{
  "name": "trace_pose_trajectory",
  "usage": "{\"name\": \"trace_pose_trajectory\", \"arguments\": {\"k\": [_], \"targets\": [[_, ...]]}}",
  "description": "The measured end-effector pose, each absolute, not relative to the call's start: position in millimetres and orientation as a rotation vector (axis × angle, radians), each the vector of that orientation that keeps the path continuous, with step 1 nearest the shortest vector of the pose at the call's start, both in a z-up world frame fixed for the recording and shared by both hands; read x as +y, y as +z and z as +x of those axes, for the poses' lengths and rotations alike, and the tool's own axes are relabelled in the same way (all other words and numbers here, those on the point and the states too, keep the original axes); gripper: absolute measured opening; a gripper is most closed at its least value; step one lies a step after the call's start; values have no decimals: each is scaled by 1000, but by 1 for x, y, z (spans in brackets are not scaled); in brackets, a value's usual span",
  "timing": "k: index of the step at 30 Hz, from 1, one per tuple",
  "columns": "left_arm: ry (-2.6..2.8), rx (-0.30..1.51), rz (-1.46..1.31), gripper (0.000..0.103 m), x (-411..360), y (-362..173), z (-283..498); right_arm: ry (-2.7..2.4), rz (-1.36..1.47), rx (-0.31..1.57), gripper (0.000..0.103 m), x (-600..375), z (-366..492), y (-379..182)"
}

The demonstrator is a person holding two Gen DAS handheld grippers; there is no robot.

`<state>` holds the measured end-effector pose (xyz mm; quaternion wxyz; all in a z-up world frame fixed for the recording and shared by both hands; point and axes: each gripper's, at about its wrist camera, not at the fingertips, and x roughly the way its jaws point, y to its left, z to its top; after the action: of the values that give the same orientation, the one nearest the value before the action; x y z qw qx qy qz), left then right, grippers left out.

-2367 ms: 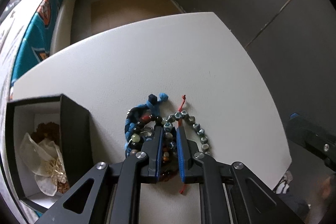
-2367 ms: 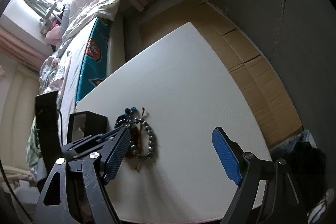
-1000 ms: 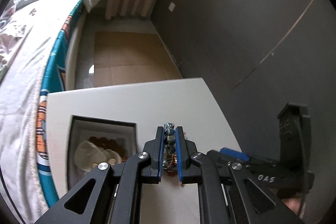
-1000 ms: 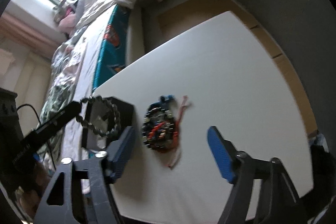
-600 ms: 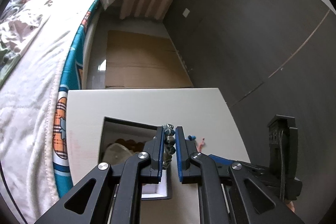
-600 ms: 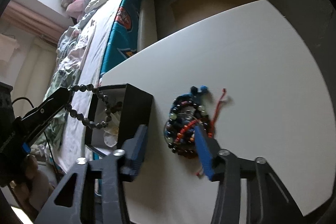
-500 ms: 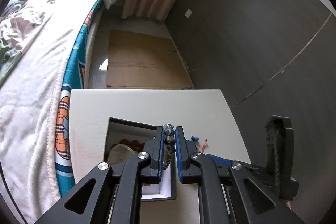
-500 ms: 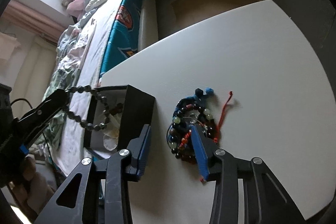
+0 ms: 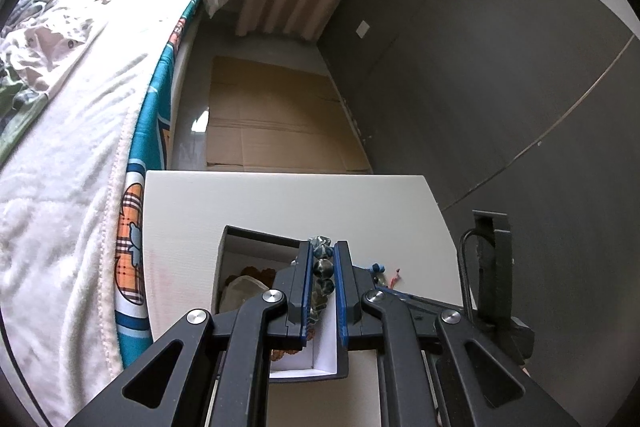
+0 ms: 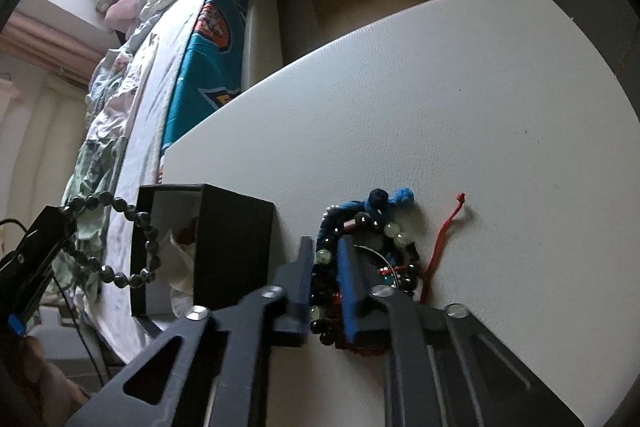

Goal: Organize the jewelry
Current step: 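Lower the bead bracelet into the black box and open the left gripper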

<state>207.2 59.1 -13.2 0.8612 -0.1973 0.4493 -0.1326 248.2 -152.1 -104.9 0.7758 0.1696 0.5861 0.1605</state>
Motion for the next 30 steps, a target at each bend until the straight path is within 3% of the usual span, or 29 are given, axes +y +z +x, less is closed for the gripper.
{"name": "trace_pose_trajectory", "arguments": {"k": [16,27,29,30], "targets": [[-350,955,-450,10,55,-14,206,388,502,1071,10,-192,213,-39],[-282,1103,-460,11,57,-41,227,475,521,999,10,-183,205,-17],[-283,1094,-476,17,61,-38,226,494,521,1002,10,-179,205,-18],[-283,1085,-484,32,65,-36,225,506,520,1001,10,-175,204,-17]]}}
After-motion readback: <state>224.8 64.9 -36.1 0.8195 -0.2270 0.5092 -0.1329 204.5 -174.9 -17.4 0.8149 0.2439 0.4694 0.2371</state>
